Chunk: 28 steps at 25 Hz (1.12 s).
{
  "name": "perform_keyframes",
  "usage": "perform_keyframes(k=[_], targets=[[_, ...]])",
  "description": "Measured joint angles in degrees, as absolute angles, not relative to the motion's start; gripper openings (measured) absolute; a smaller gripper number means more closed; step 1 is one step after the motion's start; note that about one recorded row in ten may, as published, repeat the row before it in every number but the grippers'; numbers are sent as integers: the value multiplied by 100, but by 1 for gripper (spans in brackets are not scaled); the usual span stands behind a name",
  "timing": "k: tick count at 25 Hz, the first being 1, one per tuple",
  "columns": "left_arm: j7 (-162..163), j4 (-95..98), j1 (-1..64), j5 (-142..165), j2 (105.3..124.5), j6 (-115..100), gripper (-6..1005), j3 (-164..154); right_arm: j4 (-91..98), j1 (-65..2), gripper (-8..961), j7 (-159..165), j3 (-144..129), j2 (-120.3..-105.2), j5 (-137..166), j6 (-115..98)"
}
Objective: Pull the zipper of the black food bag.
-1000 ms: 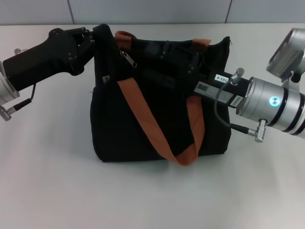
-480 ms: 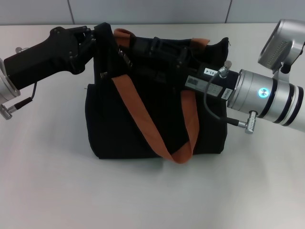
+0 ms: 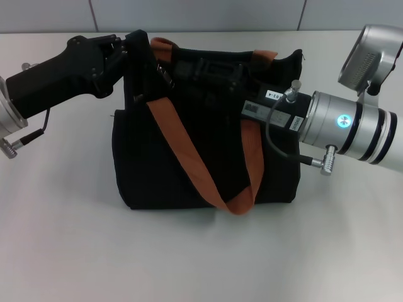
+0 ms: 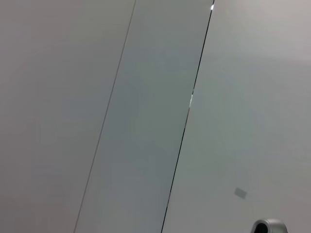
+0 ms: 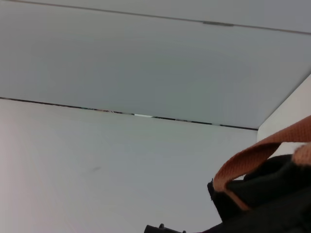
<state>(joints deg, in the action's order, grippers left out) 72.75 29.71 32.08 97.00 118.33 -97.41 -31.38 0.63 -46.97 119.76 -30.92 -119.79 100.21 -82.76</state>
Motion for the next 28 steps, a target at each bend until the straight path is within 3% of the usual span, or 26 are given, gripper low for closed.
perform_keyframes(k=[3, 28], targets=[[7277, 2971, 3212, 9699, 11838, -9749, 21, -3140, 63, -4750, 474, 11977, -3147, -11979, 10024, -8270], [7278, 2971, 3229, 9700, 11839, -9806, 22, -3140, 103, -4690, 474, 11720, -3145, -11979, 9983, -8460]])
